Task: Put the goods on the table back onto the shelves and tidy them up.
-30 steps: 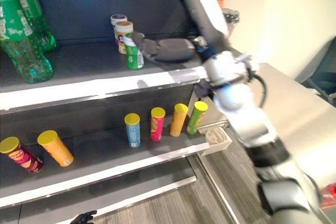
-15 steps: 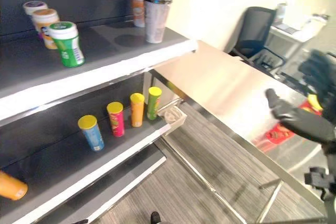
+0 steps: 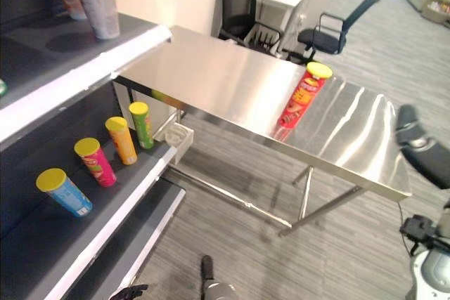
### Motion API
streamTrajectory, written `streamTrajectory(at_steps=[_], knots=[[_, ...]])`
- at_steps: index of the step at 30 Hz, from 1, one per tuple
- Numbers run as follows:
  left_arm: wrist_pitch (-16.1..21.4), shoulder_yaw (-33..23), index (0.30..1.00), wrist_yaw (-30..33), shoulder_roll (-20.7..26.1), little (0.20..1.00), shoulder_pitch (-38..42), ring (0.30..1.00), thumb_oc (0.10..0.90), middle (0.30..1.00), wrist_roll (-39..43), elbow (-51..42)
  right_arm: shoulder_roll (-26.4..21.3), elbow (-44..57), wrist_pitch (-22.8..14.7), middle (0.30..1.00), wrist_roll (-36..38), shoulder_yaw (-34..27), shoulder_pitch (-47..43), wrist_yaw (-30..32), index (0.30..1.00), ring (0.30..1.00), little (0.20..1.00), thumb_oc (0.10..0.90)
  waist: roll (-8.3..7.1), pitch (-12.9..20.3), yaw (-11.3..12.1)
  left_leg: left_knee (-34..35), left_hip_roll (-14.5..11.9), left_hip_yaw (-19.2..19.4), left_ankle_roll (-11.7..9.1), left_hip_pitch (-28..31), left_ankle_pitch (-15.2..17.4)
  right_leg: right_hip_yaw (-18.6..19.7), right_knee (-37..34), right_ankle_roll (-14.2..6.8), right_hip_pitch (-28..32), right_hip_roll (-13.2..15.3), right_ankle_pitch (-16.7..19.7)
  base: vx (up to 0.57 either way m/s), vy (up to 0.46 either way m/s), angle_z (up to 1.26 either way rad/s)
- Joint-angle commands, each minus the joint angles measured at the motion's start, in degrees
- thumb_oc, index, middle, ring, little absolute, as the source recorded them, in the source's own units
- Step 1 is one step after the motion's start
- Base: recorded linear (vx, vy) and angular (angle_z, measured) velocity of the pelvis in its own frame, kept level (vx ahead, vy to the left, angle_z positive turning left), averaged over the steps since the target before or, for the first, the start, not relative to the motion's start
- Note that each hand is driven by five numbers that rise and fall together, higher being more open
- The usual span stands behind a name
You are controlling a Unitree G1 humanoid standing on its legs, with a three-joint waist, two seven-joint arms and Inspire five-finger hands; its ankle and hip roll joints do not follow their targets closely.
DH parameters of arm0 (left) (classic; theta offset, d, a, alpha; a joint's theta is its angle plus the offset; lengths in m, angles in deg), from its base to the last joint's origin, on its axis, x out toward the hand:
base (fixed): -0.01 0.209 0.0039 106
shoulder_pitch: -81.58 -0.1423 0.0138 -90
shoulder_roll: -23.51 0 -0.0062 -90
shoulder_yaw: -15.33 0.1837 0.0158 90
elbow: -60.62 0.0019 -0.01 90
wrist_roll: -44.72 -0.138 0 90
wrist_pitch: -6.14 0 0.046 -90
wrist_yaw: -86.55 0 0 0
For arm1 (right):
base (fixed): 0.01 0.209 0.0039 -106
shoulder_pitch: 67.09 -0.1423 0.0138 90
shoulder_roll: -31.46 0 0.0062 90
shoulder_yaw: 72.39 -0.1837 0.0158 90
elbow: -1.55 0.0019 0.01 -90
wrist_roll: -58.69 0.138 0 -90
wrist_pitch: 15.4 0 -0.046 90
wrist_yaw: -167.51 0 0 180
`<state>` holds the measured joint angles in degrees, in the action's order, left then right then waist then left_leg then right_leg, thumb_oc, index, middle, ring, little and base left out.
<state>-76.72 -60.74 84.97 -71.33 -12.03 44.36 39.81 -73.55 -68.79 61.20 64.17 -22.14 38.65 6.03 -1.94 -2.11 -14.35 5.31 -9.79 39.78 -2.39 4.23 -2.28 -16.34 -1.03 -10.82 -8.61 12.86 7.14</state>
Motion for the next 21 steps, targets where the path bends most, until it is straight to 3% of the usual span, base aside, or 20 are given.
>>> streamTrajectory(at_steps=[1, 5, 8, 10, 15, 18, 21], knots=[[2.26, -0.57, 0.9, 0.24, 0.8, 0.9, 1.72, 0.9, 0.8, 0.9, -2.74, -2.35, -0.15, 0.74, -1.63, 0.9, -2.62, -2.04, -7.58, 3.16, 0.9, 0.9, 0.9, 0.8, -1.22, -1.64, 2.92, -0.31, 1.52, -7.64, 0.18, 1.47, 6.63, 4.23, -1.14, -3.48, 5.53, 5.18, 8.56, 0.01, -0.19, -0.08], [1.97, -3.21, 0.9, 0.57, 1.4, 0.9, 0.59, 0.9, 0.8, 0.9, -0.81, -2.12, 0.42, -0.66, -0.76, 0.9, -2.38, 0.46, -8.32, 2.43, 0.9, 0.9, 0.9, 0.8, -1.52, -0.37, 5.14, -0.36, 1.11, -6.7, -0.72, 2.28, 6.38, 3.45, -3.53, -4.17, 6.35, 6.54, 10.54, 0.07, -0.149, -0.27], [1.8, -5.67, 0.9, 1.33, 1.92, 0.9, 0.35, 0.9, 0.8, 0.9, -0.55, 0.14, 1.11, -1.69, 0.24, 0.9, -1.69, 3.79, -8.17, -0.21, 0.9, 0.9, 0.9, 0.8, -3.12, -0.02, 6.39, -0.46, 0.27, -6.3, -2.39, 4.61, 5.94, 3.33, -3.48, -4.05, 6.05, 5.39, 7.4, 0.14, -0.263, -0.5], [1.86, -5.81, 0.9, 1.53, 1.58, 0.9, 0.21, 0.9, 0.8, 0.9, 0.16, 0.14, 0.43, -2.33, 0.13, 0.9, -1.02, 5.7, -8.46, -0.88, 0.9, 0.9, 0.9, 0.8, -3.19, -0.26, 6.68, -0.59, -1.85, -6.49, -3.84, 5.63, 4.61, 2.91, -3.42, -3.37, 6.87, 3.91, 5.09, 0.11, -0.249, -0.04], [2.03, -0.85, 0.9, 0.41, -0.07, 0.9, 0.77, 0.9, 0.8, 0.9, -1.51, -1.74, -1.72, -4.48, -0.91, 0.9, 2.0, 9.92, -10.4, -2.09, 0.9, 0.9, 0.9, 0.8, -1.0, -0.16, 6.14, -0.83, -7.09, -6.83, -6.76, 5.66, 0.55, 0.39, -3.5, -0.23, 9.12, -1.32, -0.42, 0.07, -0.203, 0.15], [1.9, 0.22, 0.9, -0.15, -0.56, 0.9, 0.76, 0.9, 0.8, 0.9, -1.73, -2.09, -2.09, -4.69, -1.53, 0.9, 3.2, 11.11, -10.92, -2.44, 0.9, 0.9, 0.9, 0.8, 0.17, -0.09, 6.18, -0.85, -9.01, -7.11, -7.8, 5.41, -0.95, -0.19, -3.6, 0.79, 9.85, -3.11, -2.19, 0.06, -0.155, 0.1], [1.53, -0.19, 0.9, 0.0, -1.36, 0.9, 0.15, 0.9, 0.8, 0.9, -0.97, -1.93, -1.82, -5.76, -1.86, 0.9, 3.37, 11.46, -11.08, -1.6, 0.9, 0.9, 0.9, 0.8, 2.34, 0.15, 6.96, -0.72, -11.51, -8.42, -9.34, 4.51, -3.81, -2.01, -3.66, 2.62, 11.66, -5.35, -5.0, 0.09, -0.165, 0.38]])
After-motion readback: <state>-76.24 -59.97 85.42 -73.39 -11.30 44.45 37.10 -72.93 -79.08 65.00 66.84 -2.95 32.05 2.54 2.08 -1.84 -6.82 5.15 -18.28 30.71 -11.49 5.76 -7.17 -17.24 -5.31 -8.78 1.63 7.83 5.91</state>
